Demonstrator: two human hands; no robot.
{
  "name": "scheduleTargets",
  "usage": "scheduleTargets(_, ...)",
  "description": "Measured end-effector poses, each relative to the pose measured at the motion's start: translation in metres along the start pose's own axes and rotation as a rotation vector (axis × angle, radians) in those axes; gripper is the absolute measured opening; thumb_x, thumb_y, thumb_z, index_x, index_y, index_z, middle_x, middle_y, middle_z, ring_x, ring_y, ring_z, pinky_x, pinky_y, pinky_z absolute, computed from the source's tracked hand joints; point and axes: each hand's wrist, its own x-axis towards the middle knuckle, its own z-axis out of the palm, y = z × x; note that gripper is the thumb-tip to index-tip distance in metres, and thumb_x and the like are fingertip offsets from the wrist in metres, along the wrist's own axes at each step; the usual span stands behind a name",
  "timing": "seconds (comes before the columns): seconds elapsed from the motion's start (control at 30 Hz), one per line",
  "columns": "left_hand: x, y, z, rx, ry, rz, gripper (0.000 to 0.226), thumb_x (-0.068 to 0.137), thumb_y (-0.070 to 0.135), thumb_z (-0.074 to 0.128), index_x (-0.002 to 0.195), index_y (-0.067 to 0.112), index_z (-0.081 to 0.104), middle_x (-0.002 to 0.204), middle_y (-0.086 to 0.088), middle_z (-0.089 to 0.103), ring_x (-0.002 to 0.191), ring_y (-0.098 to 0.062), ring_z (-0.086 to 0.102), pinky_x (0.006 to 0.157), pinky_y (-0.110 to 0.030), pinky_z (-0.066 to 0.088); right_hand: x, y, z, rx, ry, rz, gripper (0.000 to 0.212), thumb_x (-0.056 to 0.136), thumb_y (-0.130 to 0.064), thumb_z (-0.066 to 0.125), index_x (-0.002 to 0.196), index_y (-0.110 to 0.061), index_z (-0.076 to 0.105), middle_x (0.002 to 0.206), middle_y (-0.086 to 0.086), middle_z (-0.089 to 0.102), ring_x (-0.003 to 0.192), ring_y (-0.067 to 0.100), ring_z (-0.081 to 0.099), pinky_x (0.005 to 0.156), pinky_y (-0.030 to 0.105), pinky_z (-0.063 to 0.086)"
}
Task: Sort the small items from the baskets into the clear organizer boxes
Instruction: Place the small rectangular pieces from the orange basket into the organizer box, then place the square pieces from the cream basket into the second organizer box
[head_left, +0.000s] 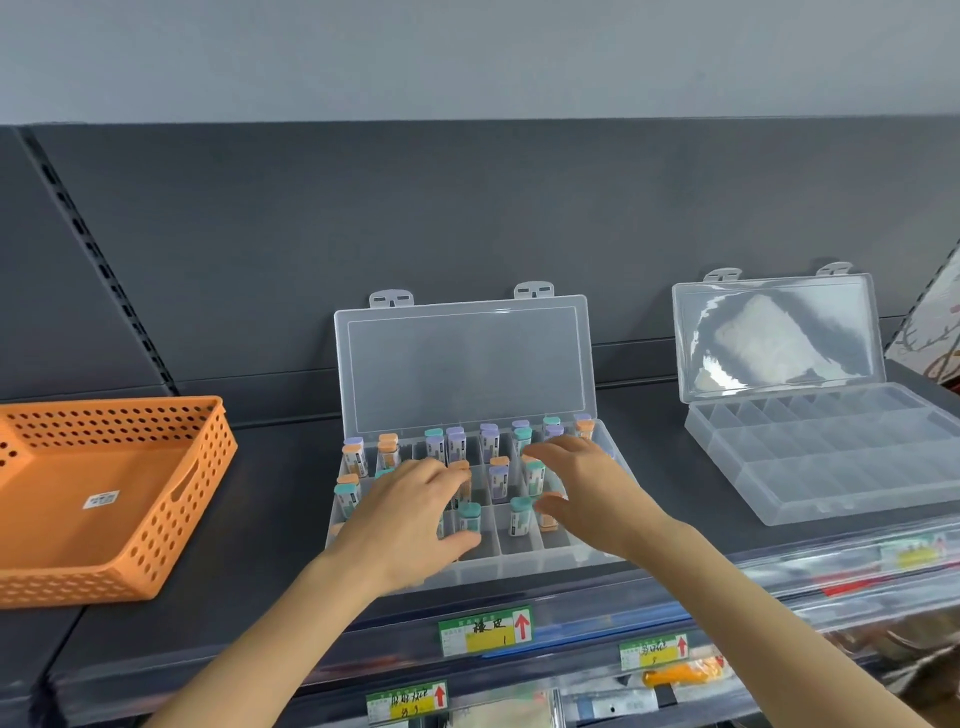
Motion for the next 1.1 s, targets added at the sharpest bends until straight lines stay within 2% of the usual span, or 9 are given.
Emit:
scheduleTargets(0.27,-0.031,-0.029,-0.013,0.013,0.126,-0.113,0.070,0.087,0.060,0.050,0.145,0.026,0.032,0.148,0.010,0.036,0.136,-0.011,0.030,0.111,-0.030,0.027,0.012,-0.043,0.023,0.036,0.018,-0.162,0.058,0.091,-0.040,0.058,0.143,-0.025,0.038,0.149,-0.002,0.037,0.133,0.021,0.039,0.109,0.033,0.038)
scheduleTargets(0.47,-0.077,-0.062,-0.017,0.046,0.203,-0.271,0.068,0.087,0.058,0.051,0.145,0.026,0.034,0.146,0.010,0.036,0.137,-0.011,0.028,0.112,-0.029,0.024,0.028,-0.072,0.040,0.077,-0.056,-0.229,0.060,0.092,-0.045,0.052,0.146,-0.029,0.032,0.158,-0.004,0.021,0.145,0.022,0.022,0.115,0.042,0.030)
scheduleTargets(0.53,-0.097,-0.074,-0.019,0.070,0.207,-0.328,0.069,0.087,0.058,0.051,0.143,0.021,0.039,0.144,0.005,0.040,0.137,-0.015,0.033,0.110,-0.031,0.027,0.031,-0.089,0.045,0.074,-0.066,-0.258,0.059,0.093,-0.046,0.050,0.146,-0.031,0.031,0.158,-0.004,0.019,0.145,0.022,0.021,0.116,0.042,0.028)
scheduleTargets(0.6,-0.117,-0.085,-0.021,0.103,0.228,-0.374,0.073,0.083,0.064,0.043,0.138,0.017,0.047,0.139,0.002,0.048,0.132,-0.020,0.042,0.106,-0.034,0.034,0.032,-0.108,0.050,0.058,-0.077,-0.303,0.058,0.093,-0.046,0.049,0.146,-0.032,0.029,0.159,-0.005,0.018,0.146,0.021,0.018,0.117,0.039,0.023)
scheduleTargets(0.67,-0.135,-0.096,-0.023,0.114,0.245,-0.414,0.077,0.079,0.066,0.036,0.136,0.016,0.049,0.137,0.001,0.050,0.129,-0.021,0.045,0.103,-0.036,0.037,0.032,-0.127,0.054,0.047,-0.087,-0.349,0.058,0.094,-0.046,0.049,0.147,-0.029,0.030,0.158,-0.003,0.019,0.146,0.021,0.017,0.117,0.035,0.021)
scheduleTargets(0.8,-0.170,-0.119,-0.031,0.105,0.296,-0.450,0.077,0.079,0.067,0.035,0.136,0.018,0.048,0.138,0.001,0.048,0.130,-0.020,0.043,0.105,-0.037,0.037,0.030,-0.170,0.060,-0.007,-0.087,-0.425,0.061,0.094,-0.047,0.049,0.147,-0.023,0.032,0.157,0.002,0.021,0.146,0.021,0.016,0.117,0.032,0.018)
scheduleTargets(0.93,-0.217,-0.146,-0.041,0.129,0.312,-0.458,0.074,0.082,0.064,0.041,0.138,0.016,0.046,0.140,0.001,0.046,0.131,-0.019,0.041,0.107,-0.033,0.033,0.025,-0.227,0.072,0.003,-0.088,-0.470,0.061,0.094,-0.045,0.051,0.146,-0.019,0.033,0.156,0.005,0.024,0.146,0.022,0.014,0.119,0.037,0.017)
scheduleTargets(1.1,-0.292,-0.197,-0.050,0.131,0.295,-0.486,0.072,0.088,0.058,0.049,0.146,0.019,0.033,0.148,0.003,0.036,0.137,-0.014,0.030,0.111,-0.029,0.025,0.010,-0.318,0.092,0.053,-0.071,-0.551,0.052,0.092,-0.038,0.057,0.137,-0.015,0.045,0.142,0.005,0.040,0.134,0.025,0.034,0.109,0.032,0.030)
